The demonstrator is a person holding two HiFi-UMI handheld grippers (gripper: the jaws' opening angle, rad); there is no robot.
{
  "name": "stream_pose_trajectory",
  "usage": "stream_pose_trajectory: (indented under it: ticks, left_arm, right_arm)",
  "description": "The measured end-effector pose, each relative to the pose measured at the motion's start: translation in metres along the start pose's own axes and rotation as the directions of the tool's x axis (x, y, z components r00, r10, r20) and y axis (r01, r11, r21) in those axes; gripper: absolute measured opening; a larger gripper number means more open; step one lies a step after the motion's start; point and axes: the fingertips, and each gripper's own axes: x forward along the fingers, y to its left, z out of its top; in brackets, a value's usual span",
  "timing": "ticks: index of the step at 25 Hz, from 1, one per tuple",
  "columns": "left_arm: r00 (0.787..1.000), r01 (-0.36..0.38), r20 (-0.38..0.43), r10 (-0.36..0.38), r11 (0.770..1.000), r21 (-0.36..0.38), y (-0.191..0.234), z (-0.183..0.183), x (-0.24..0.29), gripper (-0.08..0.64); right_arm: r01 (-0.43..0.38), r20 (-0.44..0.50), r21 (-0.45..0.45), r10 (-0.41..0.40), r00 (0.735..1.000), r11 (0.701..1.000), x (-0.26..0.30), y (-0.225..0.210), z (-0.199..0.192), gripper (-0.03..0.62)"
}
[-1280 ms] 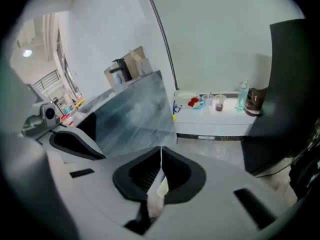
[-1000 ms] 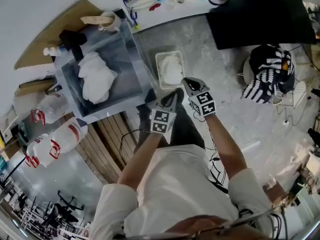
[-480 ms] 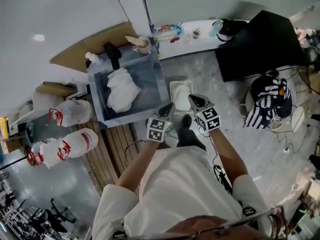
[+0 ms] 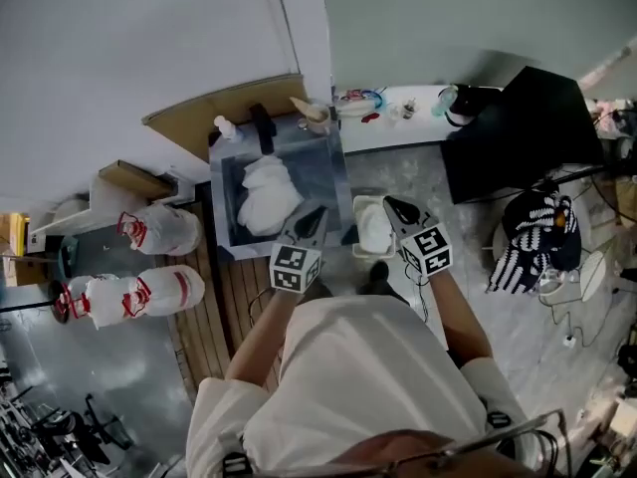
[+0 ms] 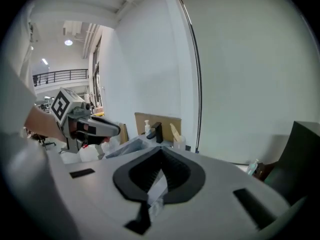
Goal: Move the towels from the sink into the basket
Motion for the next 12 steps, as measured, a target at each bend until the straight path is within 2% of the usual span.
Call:
stream_pose_trajectory:
  ticks: [7,12]
  left_arm:
    - [0.995,-0.046,0.088,0.046,0.999,-0.009,0.028,0.044,-0.044,0.017]
    - [0.988,-0.09,0.125,0.092,0.996,-0.019,0.048,0.057,-0.062,0.017]
  right_arm:
    - [-0.024,0.073,-0.068,0.029,0.997,0.997,-0.019,0.014,0.052,0.003]
    - [-0.031,0.083,-0.117,0.041,0.996,0.993,-0.021,0.015,0.071,0.003]
